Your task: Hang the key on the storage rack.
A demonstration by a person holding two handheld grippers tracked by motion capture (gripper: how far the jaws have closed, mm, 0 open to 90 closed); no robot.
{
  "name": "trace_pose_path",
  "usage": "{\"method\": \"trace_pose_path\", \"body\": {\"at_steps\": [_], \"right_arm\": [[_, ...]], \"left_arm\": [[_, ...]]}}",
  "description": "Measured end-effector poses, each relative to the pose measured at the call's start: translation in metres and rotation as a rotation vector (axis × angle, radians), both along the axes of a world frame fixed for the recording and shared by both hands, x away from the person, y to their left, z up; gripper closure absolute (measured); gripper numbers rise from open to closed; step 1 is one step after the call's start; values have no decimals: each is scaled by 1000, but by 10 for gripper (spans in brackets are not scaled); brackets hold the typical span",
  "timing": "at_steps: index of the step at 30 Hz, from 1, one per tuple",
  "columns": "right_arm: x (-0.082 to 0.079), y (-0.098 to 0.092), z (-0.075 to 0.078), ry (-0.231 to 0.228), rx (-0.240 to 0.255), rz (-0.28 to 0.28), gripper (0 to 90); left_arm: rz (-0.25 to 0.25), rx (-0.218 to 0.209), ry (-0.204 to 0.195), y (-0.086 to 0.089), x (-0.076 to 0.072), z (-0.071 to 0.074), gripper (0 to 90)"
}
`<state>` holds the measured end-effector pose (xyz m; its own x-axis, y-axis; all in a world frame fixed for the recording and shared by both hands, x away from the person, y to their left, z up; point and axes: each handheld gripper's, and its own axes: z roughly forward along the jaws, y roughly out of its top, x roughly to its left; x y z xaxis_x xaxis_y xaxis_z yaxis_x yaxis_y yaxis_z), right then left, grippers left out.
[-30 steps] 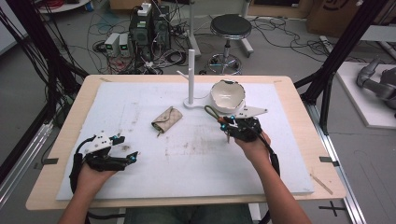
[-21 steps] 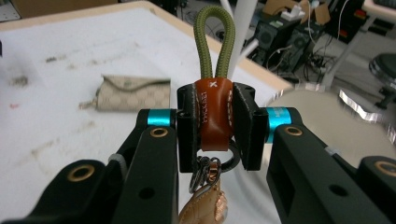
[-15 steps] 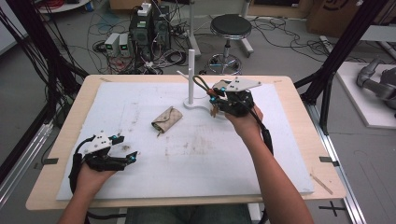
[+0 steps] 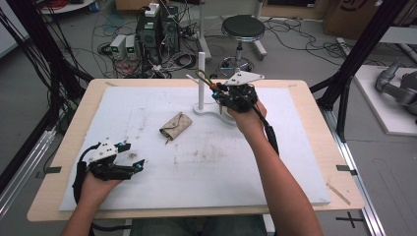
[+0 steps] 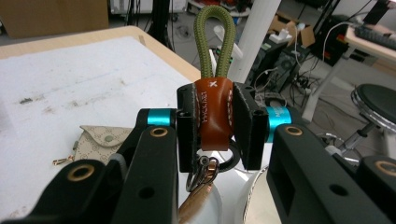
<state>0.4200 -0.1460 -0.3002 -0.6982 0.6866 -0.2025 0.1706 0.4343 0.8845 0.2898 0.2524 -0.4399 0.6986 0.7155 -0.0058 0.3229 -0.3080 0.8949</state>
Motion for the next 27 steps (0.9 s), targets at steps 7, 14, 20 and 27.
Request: {"method": "trace_pose_path", "body": {"at_steps": [7, 14, 20, 27], "right_arm": [[7, 3, -2, -1, -13, -13, 733], [15, 6, -9, 11, -41, -35, 725], [15, 7, -10, -27, -51, -66, 524], [6, 0, -7, -8, -48, -62, 466]], "left_arm": [[2, 1, -1, 1, 1, 0, 188], [-1, 4, 4, 1, 1, -1, 189], [3, 2, 6, 2, 1, -1, 189], [1, 6, 1, 2, 0, 0, 189]]}}
